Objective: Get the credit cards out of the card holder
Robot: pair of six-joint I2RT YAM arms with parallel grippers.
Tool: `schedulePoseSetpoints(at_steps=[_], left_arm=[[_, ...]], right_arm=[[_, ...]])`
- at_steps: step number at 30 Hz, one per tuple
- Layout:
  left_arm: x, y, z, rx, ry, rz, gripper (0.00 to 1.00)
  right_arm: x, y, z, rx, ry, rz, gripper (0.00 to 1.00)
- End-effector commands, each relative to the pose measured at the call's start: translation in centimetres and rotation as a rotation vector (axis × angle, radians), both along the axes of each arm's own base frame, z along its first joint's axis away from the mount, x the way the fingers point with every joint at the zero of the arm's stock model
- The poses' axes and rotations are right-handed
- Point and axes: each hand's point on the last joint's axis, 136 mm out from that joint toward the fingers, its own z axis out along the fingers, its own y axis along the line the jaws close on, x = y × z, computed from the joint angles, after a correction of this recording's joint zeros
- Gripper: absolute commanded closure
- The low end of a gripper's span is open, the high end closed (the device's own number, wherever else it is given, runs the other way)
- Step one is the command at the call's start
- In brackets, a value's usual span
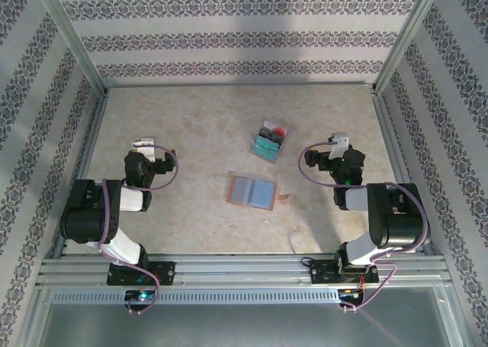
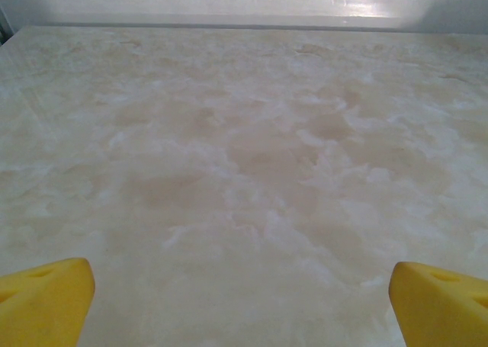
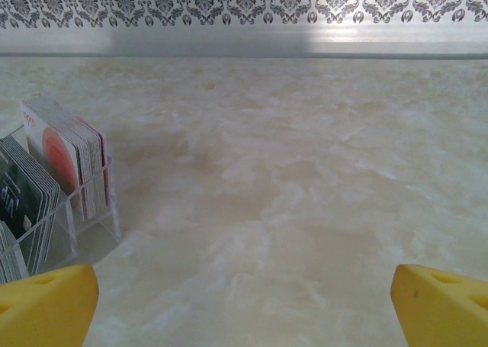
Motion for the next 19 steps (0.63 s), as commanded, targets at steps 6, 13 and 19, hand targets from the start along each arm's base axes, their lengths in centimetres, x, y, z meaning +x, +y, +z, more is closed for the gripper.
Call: schedulePoseSetpoints(at_steps=[6, 13, 19], left_arm=[[0.22, -0.71, 0.00, 0.010, 0.005, -0.031, 0.01], [0.22, -0.72, -0.05, 0.009, 0.008, -0.031, 0.01], [0.20, -0.76, -0.03, 0.009, 0.004, -0.034, 0.01]], right_arm=[[0.05, 0.21, 0.51, -0.001, -0.025, 0.019, 0.02], [0.05, 0.21, 0.51, -0.001, -0.025, 0.019, 0.02], [0.05, 0.21, 0.51, -0.002, -0.025, 0.020, 0.02]])
